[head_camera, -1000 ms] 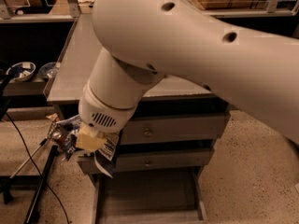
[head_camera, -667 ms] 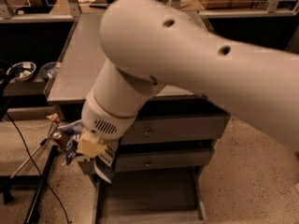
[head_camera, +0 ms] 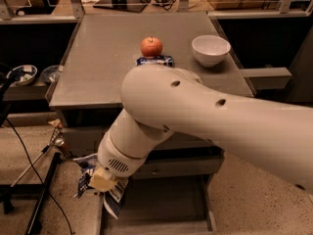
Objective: Place blue chip bag into bottom drawer
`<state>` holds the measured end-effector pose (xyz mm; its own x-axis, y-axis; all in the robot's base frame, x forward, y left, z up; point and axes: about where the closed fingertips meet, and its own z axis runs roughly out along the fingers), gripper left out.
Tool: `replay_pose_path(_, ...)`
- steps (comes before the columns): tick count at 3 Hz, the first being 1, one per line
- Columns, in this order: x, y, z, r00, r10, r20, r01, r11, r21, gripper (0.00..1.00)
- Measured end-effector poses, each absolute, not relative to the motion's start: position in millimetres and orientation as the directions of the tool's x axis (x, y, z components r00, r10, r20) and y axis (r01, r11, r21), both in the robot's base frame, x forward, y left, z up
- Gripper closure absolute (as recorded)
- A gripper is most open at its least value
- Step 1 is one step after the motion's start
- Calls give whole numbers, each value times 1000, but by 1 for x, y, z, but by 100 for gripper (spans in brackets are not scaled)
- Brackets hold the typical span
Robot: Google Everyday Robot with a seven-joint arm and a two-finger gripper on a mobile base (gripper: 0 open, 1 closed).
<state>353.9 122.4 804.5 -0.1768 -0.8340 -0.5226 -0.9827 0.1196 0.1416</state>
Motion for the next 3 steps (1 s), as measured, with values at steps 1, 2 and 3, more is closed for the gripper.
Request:
replay_pose_path(1,345,121,784,-213,-827,-520,-973,134,186,100)
replay_pose_path(2,343,123,780,-221,-824,-522,-971,140,192,100)
replay_pose_path(3,338,128,768,-250,-809,-531,-964,159,211,100)
